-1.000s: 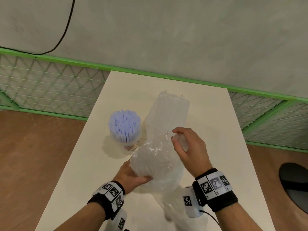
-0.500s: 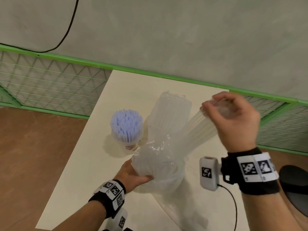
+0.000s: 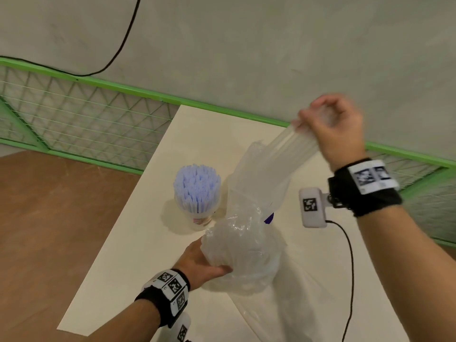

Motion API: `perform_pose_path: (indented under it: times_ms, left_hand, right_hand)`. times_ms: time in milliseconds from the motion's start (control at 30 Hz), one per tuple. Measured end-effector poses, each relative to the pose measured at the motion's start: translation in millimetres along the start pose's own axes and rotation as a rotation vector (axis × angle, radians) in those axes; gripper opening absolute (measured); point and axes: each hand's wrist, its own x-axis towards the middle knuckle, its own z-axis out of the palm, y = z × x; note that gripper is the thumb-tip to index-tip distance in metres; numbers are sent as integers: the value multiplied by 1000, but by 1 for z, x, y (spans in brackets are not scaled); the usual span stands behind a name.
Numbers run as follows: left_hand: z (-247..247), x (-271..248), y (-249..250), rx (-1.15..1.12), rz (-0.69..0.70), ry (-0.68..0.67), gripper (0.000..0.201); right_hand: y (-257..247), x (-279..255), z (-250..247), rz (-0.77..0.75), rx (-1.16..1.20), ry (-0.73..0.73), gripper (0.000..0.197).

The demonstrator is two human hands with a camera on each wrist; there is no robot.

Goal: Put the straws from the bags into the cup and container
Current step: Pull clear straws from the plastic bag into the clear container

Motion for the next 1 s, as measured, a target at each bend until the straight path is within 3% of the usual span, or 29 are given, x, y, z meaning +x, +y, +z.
perform_pose_path:
  times_ms: [100, 333, 433, 567, 700, 800, 1000]
  left_hand:
    - [1, -1, 0, -20, -12, 8, 60]
    - [3, -5, 8, -59, -1, 4, 60]
    - [2, -6, 10, -56, -9, 3, 60]
    - [3, -6, 12, -38, -6, 10, 58]
    - [2, -6, 12, -3, -1, 19, 58]
    - [1, -6, 13, 20, 4, 17, 57]
    - [1, -7, 14, 20, 10, 18, 58]
  right_hand:
    - [49, -9, 15, 169, -195, -142, 17]
    - [98, -18, 13, -61, -969, -622, 29]
    - [98, -20, 12, -109, -1141, -727, 40]
    - [92, -23, 9, -139, -1209, -786, 56]
    - [85, -20, 12, -87, -1103, -679, 63]
    - [86, -12, 21, -17, -1090, -649, 82]
    - [94, -9, 37, 66, -1191, -742, 91]
